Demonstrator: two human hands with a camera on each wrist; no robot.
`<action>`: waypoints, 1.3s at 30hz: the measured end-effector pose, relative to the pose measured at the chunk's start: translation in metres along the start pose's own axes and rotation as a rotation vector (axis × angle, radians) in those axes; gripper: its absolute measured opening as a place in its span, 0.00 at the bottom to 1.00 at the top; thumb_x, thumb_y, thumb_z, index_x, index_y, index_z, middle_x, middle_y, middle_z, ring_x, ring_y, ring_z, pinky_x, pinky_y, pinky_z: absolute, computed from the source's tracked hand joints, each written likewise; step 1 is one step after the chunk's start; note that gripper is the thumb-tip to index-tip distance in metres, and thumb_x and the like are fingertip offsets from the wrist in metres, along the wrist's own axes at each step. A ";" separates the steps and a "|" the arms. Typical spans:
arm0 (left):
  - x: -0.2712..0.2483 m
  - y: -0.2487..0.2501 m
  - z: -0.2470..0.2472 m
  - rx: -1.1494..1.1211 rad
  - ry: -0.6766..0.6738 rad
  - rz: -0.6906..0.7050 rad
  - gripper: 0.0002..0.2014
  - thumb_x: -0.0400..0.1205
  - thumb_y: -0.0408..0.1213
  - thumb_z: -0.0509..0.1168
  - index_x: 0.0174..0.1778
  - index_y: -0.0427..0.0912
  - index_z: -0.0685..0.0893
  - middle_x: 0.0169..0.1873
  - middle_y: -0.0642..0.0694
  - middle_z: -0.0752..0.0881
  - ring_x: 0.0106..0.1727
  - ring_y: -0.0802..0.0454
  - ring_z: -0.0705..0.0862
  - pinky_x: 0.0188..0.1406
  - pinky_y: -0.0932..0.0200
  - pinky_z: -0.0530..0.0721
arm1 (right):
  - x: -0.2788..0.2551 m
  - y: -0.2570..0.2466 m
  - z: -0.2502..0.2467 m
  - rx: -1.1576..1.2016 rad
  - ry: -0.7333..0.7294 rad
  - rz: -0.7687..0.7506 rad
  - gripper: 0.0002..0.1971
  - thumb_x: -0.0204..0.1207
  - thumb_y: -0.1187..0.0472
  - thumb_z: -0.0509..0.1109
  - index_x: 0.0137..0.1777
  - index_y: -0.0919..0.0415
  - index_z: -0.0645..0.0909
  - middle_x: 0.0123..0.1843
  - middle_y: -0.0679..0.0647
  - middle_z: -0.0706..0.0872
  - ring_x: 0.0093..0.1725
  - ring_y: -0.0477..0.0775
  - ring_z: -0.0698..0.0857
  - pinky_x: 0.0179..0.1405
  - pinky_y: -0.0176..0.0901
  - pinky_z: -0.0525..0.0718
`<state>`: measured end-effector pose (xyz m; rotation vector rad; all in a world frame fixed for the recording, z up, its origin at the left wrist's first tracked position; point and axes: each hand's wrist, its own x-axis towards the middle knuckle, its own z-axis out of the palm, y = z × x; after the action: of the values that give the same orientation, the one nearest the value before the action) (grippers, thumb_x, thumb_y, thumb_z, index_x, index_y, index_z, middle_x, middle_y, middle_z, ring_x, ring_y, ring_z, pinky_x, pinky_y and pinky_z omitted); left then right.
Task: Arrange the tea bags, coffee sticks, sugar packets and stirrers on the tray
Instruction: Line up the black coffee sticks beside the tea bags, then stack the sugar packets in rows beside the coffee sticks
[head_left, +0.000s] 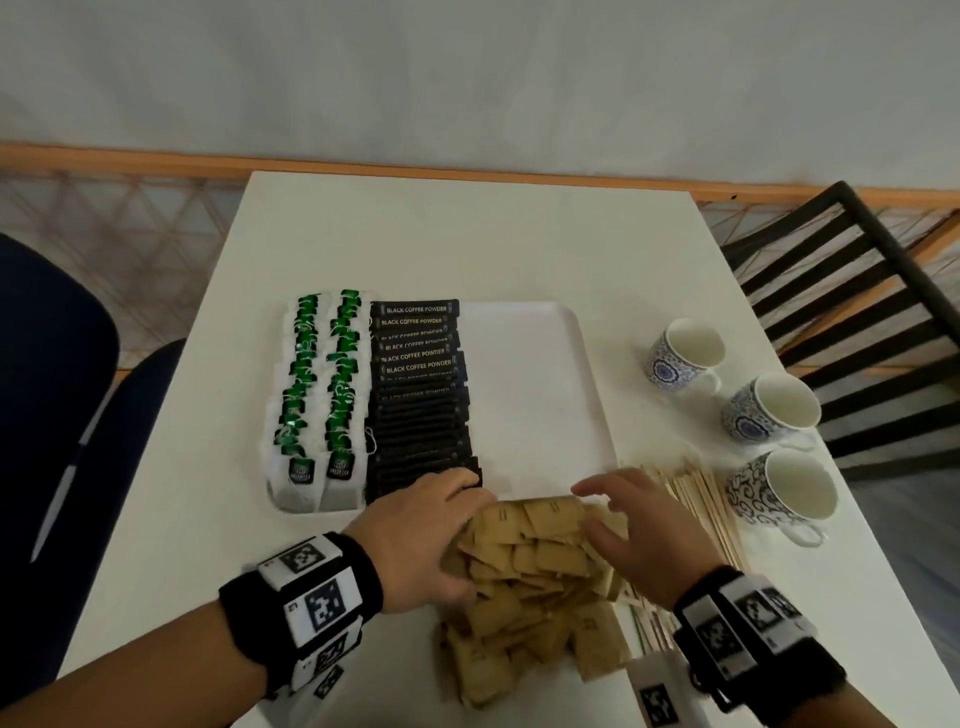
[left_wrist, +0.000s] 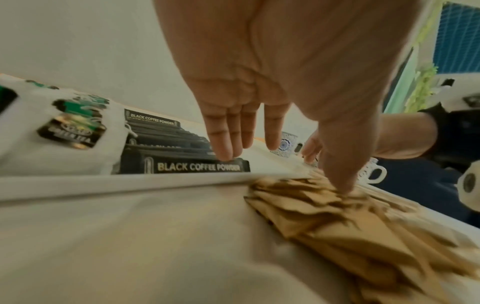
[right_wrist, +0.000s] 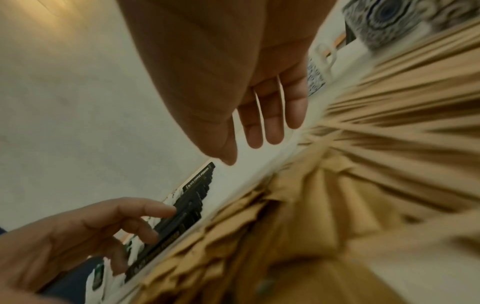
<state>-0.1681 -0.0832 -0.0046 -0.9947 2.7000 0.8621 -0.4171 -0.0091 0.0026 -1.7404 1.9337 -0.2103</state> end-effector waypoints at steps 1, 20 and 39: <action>-0.002 0.003 0.005 0.030 -0.017 0.002 0.45 0.70 0.63 0.69 0.81 0.57 0.56 0.78 0.56 0.56 0.76 0.54 0.62 0.72 0.57 0.69 | -0.009 0.000 0.000 -0.042 -0.010 0.007 0.19 0.74 0.45 0.68 0.65 0.38 0.75 0.64 0.37 0.74 0.59 0.40 0.77 0.53 0.34 0.77; -0.001 0.014 0.030 0.253 -0.120 0.082 0.61 0.62 0.72 0.70 0.83 0.52 0.42 0.82 0.52 0.45 0.81 0.48 0.49 0.81 0.50 0.55 | -0.027 -0.028 0.037 -0.241 -0.291 0.069 0.62 0.54 0.40 0.83 0.79 0.40 0.42 0.77 0.50 0.49 0.61 0.54 0.81 0.57 0.45 0.85; -0.037 -0.019 0.020 0.106 -0.156 0.024 0.53 0.70 0.55 0.73 0.84 0.52 0.45 0.81 0.51 0.47 0.80 0.50 0.55 0.76 0.58 0.62 | -0.020 -0.058 0.037 -0.256 -0.293 -0.038 0.51 0.62 0.37 0.78 0.80 0.38 0.49 0.77 0.43 0.56 0.63 0.52 0.79 0.56 0.45 0.83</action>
<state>-0.1291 -0.0632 -0.0184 -0.8381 2.6005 0.7583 -0.3481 0.0095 0.0027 -1.8503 1.7729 0.2775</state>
